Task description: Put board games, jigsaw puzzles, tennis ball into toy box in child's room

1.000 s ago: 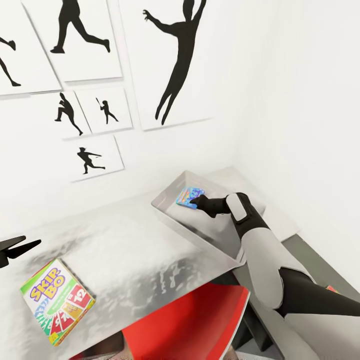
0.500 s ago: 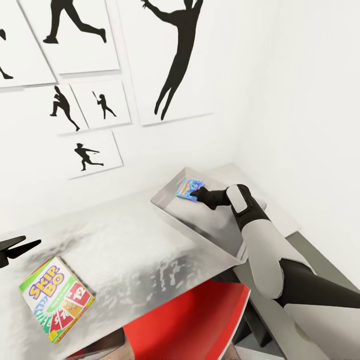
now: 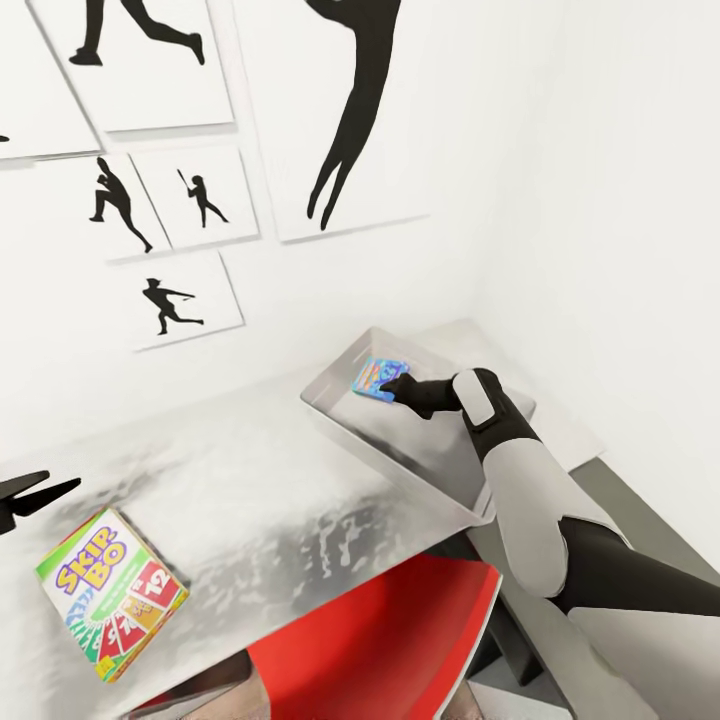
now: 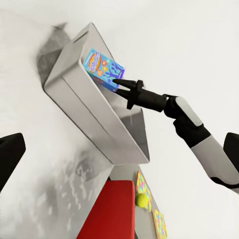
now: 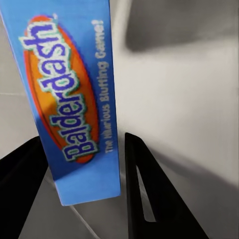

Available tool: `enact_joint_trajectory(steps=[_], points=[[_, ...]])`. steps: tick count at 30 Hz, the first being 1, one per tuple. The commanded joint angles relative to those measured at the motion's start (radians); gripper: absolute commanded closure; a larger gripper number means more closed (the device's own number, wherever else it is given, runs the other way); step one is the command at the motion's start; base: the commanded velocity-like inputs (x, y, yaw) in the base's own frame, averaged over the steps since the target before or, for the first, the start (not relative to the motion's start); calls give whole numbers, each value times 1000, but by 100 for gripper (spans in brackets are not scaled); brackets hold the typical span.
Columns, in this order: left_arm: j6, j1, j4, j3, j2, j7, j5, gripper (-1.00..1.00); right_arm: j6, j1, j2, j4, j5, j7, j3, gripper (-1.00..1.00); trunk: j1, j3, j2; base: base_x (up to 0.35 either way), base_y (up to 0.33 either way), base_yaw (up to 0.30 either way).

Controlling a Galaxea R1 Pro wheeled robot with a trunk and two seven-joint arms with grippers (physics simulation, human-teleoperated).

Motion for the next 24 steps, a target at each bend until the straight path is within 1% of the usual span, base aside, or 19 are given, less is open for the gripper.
enact_joint_trajectory(steps=[1, 5, 7, 8, 9, 10, 11, 13, 14, 15, 16, 17, 20, 24], points=[[11, -1, -1, 4, 0, -4, 0, -100, 5, -1, 1, -1, -1, -1, -7, 100, 0, -3, -2, 0, 0, 0], [18, -5, -10, 14, 4, -4, 2, -100, 4, -1, 1, -1, -1, -1, -6, 100, 0, -10, -2, 0, 0, 0], [20, -9, -15, 18, 28, -4, 8, -100, 4, -1, 1, -1, -1, -1, -6, 100, 0, -13, -2, 0, 0, 0], [22, -12, -17, 18, 54, -4, 22, -100, 3, -1, 1, -2, -1, -1, -6, 100, 0, -15, -2, 0, 0, 0], [22, -13, -18, 18, 67, -4, 34, -100, 3, -1, 1, -2, -1, -1, -6, 100, 0, -17, -2, 0, 0, 0], [22, -15, -19, 17, 91, -4, 67, -100, 3, -1, 1, -2, -1, -1, -6, 100, 0, -18, -2, 0, 0, 0], [22, -15, -19, 17, 102, -4, 89, -100, 3, -1, 1, -2, -1, -1, -6, 100, 0, -20, -2, 0, 0, 0], [22, -17, -20, 14, 139, -4, 187, -100, 3, -1, 1, -2, -1, -1, -5, 100, 0, -23, -2, 0, 0, 0], [22, -17, -21, 14, 146, -4, 208, -100, 3, -1, 1, -3, -1, -1, -5, 100, 0, -25, -2, 0, 0, 0], [22, -17, -22, 13, 160, -4, 240, -100, 3, -1, 1, -3, -1, -1, -5, 100, 0, -27, -2, 0, 0, 0], [22, -16, -24, 12, 171, -4, 262, -100, 3, -1, 1, -4, -1, -2, -5, 100, 0, -28, -2, 0, 0, 0], [22, -17, -25, 11, 178, -4, 277, -100, 3, -1, 1, -5, -1, -2, -4, 100, 0, -30, -2, 0, 0, 0], [22, -16, -26, 8, 185, -4, 293, -100, 3, -1, 1, -6, -1, -2, -4, 100, 0, -35, -2, 0, 0, 0], [22, -16, -26, -11, 187, -4, 295, -100, 3, -1, 1, -7, -1, -2, -4, 100, 0, -41, -2, 0, 0, 0]])
